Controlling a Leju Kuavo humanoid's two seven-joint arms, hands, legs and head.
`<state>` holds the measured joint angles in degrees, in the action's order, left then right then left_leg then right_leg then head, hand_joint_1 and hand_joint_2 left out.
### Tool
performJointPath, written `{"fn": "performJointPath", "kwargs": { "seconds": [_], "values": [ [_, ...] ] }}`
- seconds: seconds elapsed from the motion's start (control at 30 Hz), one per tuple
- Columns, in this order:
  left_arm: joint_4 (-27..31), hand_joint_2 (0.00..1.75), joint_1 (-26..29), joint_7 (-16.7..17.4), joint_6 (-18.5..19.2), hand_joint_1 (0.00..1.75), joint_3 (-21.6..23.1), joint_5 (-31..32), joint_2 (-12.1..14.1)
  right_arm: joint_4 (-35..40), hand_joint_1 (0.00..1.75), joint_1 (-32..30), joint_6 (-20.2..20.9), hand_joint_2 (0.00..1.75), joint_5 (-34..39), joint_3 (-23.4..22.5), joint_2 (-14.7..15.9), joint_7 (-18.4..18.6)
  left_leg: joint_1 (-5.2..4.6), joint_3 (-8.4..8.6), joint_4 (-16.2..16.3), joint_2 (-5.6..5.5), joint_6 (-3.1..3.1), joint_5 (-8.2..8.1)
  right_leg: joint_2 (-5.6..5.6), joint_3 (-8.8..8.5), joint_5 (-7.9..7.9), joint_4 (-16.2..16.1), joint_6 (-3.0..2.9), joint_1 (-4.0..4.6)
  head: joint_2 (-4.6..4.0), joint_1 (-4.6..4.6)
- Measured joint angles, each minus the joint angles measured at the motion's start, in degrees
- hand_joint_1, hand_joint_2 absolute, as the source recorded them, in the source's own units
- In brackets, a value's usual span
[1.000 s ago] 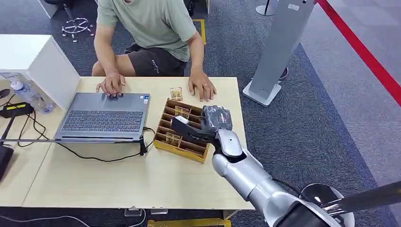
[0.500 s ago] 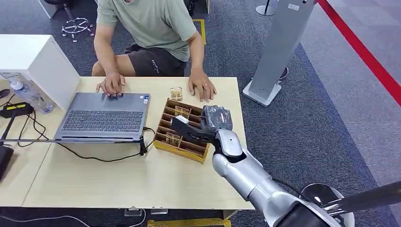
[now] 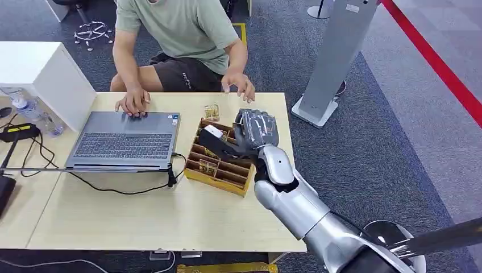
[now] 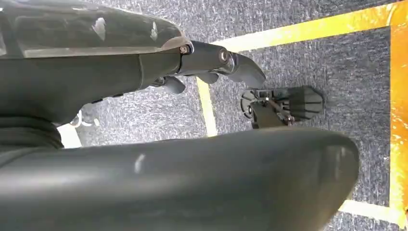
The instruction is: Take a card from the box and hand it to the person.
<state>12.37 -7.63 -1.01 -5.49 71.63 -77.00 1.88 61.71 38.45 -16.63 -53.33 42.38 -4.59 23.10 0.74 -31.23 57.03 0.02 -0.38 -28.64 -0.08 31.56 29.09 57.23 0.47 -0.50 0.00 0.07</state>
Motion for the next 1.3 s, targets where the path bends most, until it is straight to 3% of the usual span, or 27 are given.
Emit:
{"fn": "performJointPath", "kwargs": {
  "seconds": [0.17, 0.3, 0.5, 0.6, 0.97, 1.3],
  "values": [
    [0.0, 0.00, 0.0, -0.2, 0.0, 0.00, 0.0, 0.0, 0.0, 6.1, 1.36, -1.1, 0.0, 1.75, -0.1, -0.7, 1.2, -0.5, 0.00, 0.00, 0.0, 0.00, 0.00, 0.00, 0.00, 0.00, 0.00, 0.0, 0.00, 0.00, 0.00, 0.00],
    [0.0, 0.00, -0.1, -0.6, 0.2, 0.00, 0.0, 0.3, 0.0, 8.2, 1.36, -1.1, 0.7, 1.75, -0.6, -0.8, 1.9, -4.3, 0.00, -0.01, 0.0, 0.00, 0.00, 0.00, 0.00, 0.00, 0.00, 0.0, 0.00, 0.00, 0.00, -0.02],
    [0.0, 0.00, -1.0, -0.7, 0.4, 0.00, 0.1, 1.0, 0.0, 4.7, 1.36, 1.2, -1.6, 1.75, -4.0, -0.3, 1.9, -12.9, 0.00, -0.03, 0.0, -0.02, 0.00, 0.01, -0.02, -0.03, 0.00, 0.0, -0.01, 0.00, 0.00, -0.07],
    [0.0, 0.00, -1.4, -0.7, 0.5, 0.00, 0.1, 1.1, 0.0, 0.2, 1.36, 3.0, -3.8, 1.75, -5.1, 0.0, 1.1, -14.9, 0.00, -0.03, 0.0, -0.02, 0.00, 0.01, -0.02, -0.03, -0.01, 0.0, 0.00, 0.00, 0.00, -0.02],
    [0.0, 0.00, -1.4, -1.5, 0.0, 0.00, 0.1, 1.1, -0.1, -13.8, 1.36, 8.7, -7.2, 1.75, -6.1, 1.1, -1.9, -15.7, 0.00, -0.05, 0.0, -0.03, 0.00, 0.01, -0.03, -0.01, -0.01, 0.0, -0.01, 0.00, 0.00, -0.04],
    [0.0, 0.00, -1.3, -1.5, -0.5, 0.00, 0.2, 1.1, -0.4, -20.7, 1.36, 11.2, -10.0, 1.75, -7.5, 1.8, -3.9, -13.9, 0.00, -0.05, 0.0, -0.02, 0.00, 0.01, -0.02, 0.00, -0.01, 0.0, -0.01, 0.00, 0.00, -0.04]
  ]
}}
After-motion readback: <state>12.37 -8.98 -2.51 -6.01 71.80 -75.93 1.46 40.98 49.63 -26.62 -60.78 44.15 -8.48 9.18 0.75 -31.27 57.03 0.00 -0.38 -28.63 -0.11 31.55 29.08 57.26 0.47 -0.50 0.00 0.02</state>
